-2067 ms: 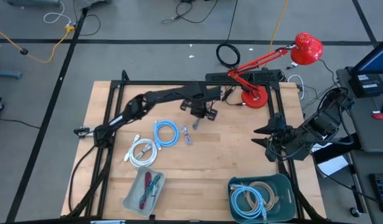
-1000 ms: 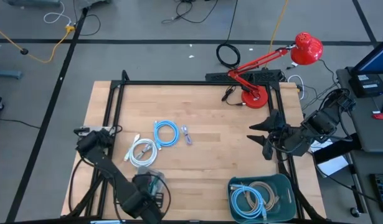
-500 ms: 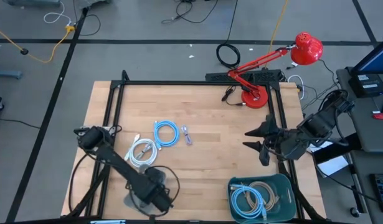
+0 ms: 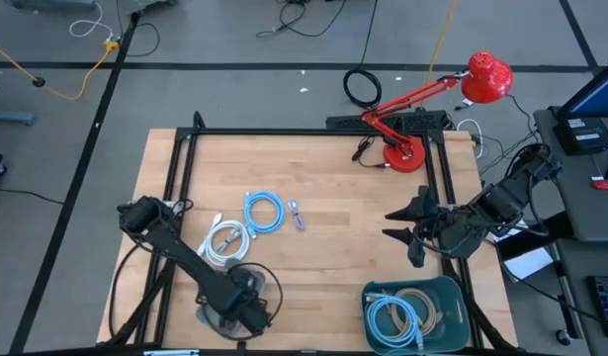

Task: Pick & Place USB Port
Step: Put the light blue display cable into the blue bin

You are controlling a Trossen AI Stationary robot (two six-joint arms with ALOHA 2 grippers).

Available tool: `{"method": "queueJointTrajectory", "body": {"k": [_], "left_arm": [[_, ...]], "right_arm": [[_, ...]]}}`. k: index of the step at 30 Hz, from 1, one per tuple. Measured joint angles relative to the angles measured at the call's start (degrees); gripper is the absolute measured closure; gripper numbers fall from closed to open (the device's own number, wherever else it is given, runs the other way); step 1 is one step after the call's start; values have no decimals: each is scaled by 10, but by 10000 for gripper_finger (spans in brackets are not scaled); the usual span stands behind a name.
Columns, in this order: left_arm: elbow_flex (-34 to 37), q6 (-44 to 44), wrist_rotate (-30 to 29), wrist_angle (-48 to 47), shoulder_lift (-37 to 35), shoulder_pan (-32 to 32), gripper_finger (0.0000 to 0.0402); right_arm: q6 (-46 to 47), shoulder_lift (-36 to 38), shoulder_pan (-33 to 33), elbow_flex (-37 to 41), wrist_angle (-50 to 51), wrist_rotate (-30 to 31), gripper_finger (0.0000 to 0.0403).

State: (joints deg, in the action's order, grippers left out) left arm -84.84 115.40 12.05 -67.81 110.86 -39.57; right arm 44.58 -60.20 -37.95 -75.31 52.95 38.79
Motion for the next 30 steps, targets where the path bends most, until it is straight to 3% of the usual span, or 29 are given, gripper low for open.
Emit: {"method": "queueJointTrajectory", "body": {"k": [5,10,17,20,25,30], "left_arm": [[0,51,-67,-1,-60,-18,262],[0,112,-227,-52,-144,-22,260],[-1,79,-368,-160,-234,61,259],[-1,-15,-367,-168,-257,137,259],[0,-204,-268,-201,-253,300,259],[19,-365,-207,-157,-215,432,258]], "right_arm": [[-23,0,0,0,-25,2,232],[-35,0,6,0,-36,2,232],[-38,0,13,0,-35,0,232],[-37,0,13,0,-35,0,232],[-34,0,13,0,-34,0,232],[-23,0,12,0,-34,-1,232]]}}
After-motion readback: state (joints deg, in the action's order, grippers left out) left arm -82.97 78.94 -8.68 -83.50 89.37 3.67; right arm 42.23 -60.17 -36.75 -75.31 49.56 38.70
